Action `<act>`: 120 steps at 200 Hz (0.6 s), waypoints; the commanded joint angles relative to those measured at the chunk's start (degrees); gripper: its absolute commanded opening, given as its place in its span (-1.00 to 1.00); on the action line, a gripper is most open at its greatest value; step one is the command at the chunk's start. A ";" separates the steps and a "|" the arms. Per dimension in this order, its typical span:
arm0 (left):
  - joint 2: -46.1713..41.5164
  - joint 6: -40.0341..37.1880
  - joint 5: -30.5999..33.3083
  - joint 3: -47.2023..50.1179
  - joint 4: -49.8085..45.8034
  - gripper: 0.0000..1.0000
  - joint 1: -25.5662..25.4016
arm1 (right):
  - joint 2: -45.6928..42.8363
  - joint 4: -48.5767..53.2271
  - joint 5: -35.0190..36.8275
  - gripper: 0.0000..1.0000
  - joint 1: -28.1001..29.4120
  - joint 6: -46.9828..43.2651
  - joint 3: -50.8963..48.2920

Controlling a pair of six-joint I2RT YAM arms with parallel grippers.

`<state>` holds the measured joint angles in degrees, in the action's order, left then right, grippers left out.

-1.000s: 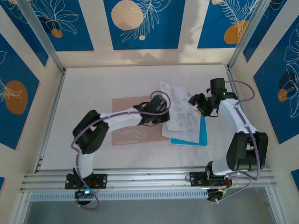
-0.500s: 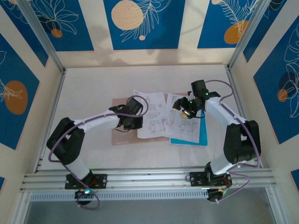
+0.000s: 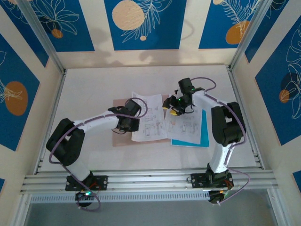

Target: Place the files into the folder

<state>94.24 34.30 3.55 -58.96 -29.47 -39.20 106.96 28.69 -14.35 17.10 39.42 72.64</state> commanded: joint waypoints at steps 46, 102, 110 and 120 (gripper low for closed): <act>0.51 -1.52 0.95 -1.07 -1.42 -1.00 0.62 | 6.28 0.57 -2.35 0.09 1.98 -0.92 5.26; 0.83 -1.58 0.67 -1.31 -1.21 -1.00 0.62 | 9.05 1.61 -1.98 0.08 3.01 -2.06 7.26; 0.92 -1.56 0.67 -1.32 -1.20 -1.00 0.62 | 9.28 1.58 -2.06 0.09 3.16 -2.05 7.27; 0.92 -1.57 0.49 -1.42 -1.06 -1.00 0.56 | 9.40 1.47 -2.39 0.08 3.37 -2.15 7.25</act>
<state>94.30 33.89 3.53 -58.98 -29.47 -39.20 115.39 29.10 -15.27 19.62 38.57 78.32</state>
